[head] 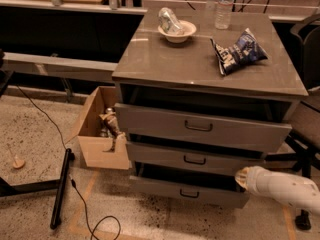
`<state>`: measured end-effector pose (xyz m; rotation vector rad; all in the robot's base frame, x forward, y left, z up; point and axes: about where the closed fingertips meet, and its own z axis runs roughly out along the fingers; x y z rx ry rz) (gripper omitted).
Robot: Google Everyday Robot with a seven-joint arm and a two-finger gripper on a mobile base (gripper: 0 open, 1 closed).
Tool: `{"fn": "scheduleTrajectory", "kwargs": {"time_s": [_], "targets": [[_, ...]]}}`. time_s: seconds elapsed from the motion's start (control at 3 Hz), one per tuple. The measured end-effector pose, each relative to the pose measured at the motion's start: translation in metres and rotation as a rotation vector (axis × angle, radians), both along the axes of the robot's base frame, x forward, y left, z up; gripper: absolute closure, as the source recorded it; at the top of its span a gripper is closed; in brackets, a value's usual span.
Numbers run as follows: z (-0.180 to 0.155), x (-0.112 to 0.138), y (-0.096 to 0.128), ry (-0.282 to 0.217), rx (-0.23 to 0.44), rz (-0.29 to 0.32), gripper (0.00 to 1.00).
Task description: Close middle drawer
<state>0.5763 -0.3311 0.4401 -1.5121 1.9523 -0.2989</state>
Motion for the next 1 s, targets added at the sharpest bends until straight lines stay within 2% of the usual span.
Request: {"fn": "scheduleTrajectory", "kwargs": {"time_s": [0.67,1.0], "targets": [[0.053,-0.093,0.039,0.154,0.191,0.064,1.0],[0.086,-0.125,0.054,0.19,0.338,0.05,0.83]]}}
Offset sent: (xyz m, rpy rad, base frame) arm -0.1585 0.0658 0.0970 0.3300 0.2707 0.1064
